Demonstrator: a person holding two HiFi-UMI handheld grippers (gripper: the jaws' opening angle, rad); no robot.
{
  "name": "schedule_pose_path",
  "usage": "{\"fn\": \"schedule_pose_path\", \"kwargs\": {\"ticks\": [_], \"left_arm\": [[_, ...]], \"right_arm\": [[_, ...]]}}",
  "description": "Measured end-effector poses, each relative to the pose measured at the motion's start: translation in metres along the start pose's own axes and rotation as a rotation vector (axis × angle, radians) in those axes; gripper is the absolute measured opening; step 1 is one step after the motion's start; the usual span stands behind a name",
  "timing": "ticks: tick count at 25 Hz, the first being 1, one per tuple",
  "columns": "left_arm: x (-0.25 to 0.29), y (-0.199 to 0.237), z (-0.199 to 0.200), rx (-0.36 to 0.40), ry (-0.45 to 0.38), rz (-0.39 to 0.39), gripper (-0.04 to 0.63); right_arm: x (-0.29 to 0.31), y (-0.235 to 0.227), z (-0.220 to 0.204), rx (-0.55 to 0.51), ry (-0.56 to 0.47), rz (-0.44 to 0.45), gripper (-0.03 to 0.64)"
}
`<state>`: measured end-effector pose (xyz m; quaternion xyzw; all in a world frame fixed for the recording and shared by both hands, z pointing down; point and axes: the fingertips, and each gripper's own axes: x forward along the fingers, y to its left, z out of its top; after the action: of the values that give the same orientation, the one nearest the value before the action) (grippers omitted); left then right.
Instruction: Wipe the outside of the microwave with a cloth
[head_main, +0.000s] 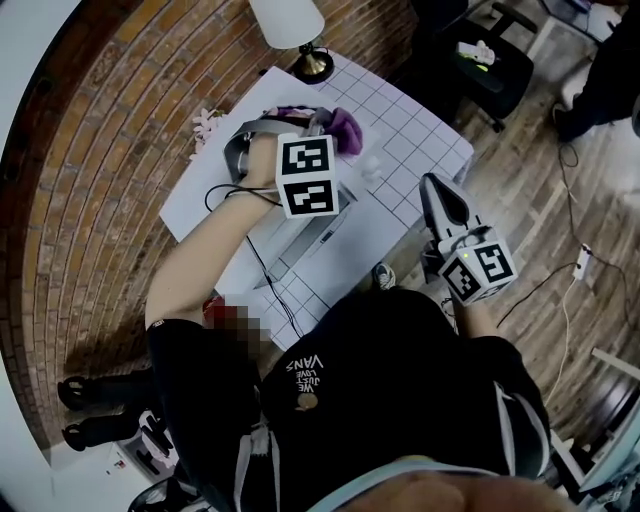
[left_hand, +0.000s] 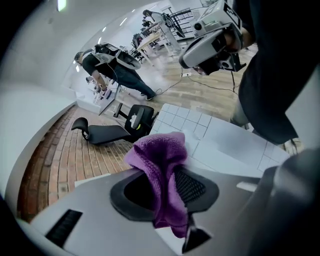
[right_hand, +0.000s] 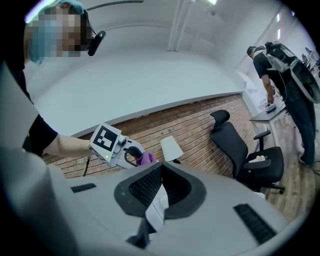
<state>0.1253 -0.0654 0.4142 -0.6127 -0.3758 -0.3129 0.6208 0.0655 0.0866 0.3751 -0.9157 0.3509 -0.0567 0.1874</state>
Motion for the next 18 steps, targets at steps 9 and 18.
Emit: {"fn": "schedule_pose_path", "kwargs": {"ticks": [9, 18], "left_arm": [[0.012, 0.02, 0.017, -0.008, -0.04, 0.04, 0.129], [-0.041, -0.011, -0.011, -0.143, -0.157, 0.113, 0.13]], "right_arm": [[-0.003, -0.003, 0.002, -0.004, -0.002, -0.018, 0.0], [0.001, 0.053, -0.008, -0.02, 0.001, 0.053, -0.001]]}}
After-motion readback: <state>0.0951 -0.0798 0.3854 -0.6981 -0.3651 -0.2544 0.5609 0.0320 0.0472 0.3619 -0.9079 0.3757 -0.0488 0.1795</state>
